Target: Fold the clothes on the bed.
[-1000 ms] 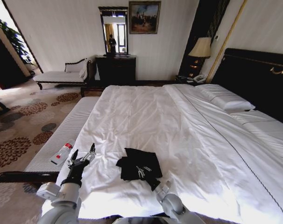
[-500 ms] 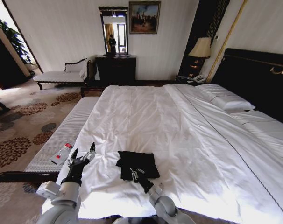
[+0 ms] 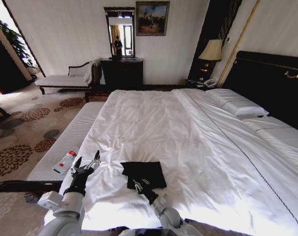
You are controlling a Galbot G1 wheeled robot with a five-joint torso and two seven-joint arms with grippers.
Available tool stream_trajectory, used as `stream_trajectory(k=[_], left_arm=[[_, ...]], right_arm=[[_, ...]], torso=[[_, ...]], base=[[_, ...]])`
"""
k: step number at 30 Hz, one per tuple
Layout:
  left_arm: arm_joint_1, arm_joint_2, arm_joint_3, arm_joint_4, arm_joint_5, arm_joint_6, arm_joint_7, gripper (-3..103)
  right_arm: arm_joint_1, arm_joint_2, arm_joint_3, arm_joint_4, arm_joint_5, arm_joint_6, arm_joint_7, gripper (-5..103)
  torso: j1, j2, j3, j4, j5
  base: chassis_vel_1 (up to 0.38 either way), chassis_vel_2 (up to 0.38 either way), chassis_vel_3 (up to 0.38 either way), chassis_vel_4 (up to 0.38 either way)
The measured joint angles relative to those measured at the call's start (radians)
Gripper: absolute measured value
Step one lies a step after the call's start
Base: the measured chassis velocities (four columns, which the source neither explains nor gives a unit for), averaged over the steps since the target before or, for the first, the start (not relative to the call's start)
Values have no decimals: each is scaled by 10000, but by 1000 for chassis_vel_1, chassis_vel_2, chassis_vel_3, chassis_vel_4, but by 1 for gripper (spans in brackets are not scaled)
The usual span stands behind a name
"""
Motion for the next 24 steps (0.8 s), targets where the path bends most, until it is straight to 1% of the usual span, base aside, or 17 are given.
stream_trajectory(k=[1, 3, 4, 5, 7, 8, 11, 12, 13, 14, 15, 16, 18, 21, 22, 24], left_arm=[[-11, 0, 14, -1, -16, 13, -2, 100], [-30, -6, 37, 0, -29, 37, -12, 100], [-41, -12, 42, 0, -28, 42, -12, 100], [-43, -26, 50, 0, -27, 44, -20, 100], [-43, -35, 56, 0, -26, 45, -29, 100], [-42, -42, 59, 0, -24, 45, -38, 100], [-6, -70, 82, -1, 7, 45, -54, 100], [-6, -70, 82, -1, 7, 45, -54, 100], [1, -75, 88, 0, 17, 46, -55, 100], [28, -82, 90, 0, 59, 46, -58, 100], [46, -85, 88, 0, 83, 46, -59, 100], [46, -85, 88, 0, 83, 46, -59, 100], [136, -93, 45, 0, 121, 46, -75, 100], [267, -67, -142, 0, 121, 43, -158, 100], [267, -67, -142, 0, 121, 43, -158, 100], [342, -39, -298, 0, 87, 27, -239, 100]], right_arm=[[-89, -141, -10, 293, 326, -11, -396, 34], [-301, -546, 20, 1095, 1168, -203, -1203, 44], [-366, -727, 137, 1423, 1394, -273, -1578, 50], [-374, -823, 283, 1591, 1520, -321, -1735, 56], [-334, -862, 420, 1706, 1708, -435, -1699, 56], [-298, -861, 468, 1729, 1819, -511, -1574, 61], [362, -583, 512, 1401, 2451, -1071, 393, 78], [362, -583, 512, 1401, 2451, -1071, 393, 78], [580, -518, 397, 1240, 2640, -1158, 777, 78], [1011, -424, 58, 914, 3094, -1320, 1354, 83], [1281, -347, -165, 711, 3381, -1421, 1587, 88], [1281, -347, -165, 711, 3381, -1421, 1587, 88], [1974, -34, -765, 101, 3834, -1653, 1939, 97], [2717, 495, -1450, -798, 3998, -1822, 2160, 100], [2717, 495, -1450, -798, 3998, -1822, 2160, 100], [3054, 771, -1868, -1258, 3989, -1860, 2192, 100]], torso=[[0, 0, 0, 0, -1], [1, 0, 0, -2, -6], [1, 0, 0, -3, 0], [0, 1, -1, -2, -5], [0, 1, 0, -3, -3], [0, 1, 0, -3, -3], [1, 0, 0, -2, -2], [1, 0, 0, -2, -2], [1, 0, 0, -2, -2], [2, 0, 1, -1, -2], [1, -1, 1, -1, -3], [1, -1, 1, -1, -3], [1, -1, 1, 0, -4], [2, -2, 1, 0, -4], [2, -2, 1, 0, -4], [1, -2, 1, 0, -5]], base=[[0, 0, 0, 0], [0, 0, 0, 0], [0, 0, 0, 0], [0, 0, 0, 0], [0, 0, 0, 0], [0, 0, 0, 0], [0, 0, 0, 0], [0, 0, 0, 0], [0, 0, 0, 0], [0, 0, 0, 0], [0, 0, 0, 0], [0, 0, 0, 0], [0, 0, 0, 0], [0, 0, 0, 0], [0, 0, 0, 0], [0, 0, 0, 0]])
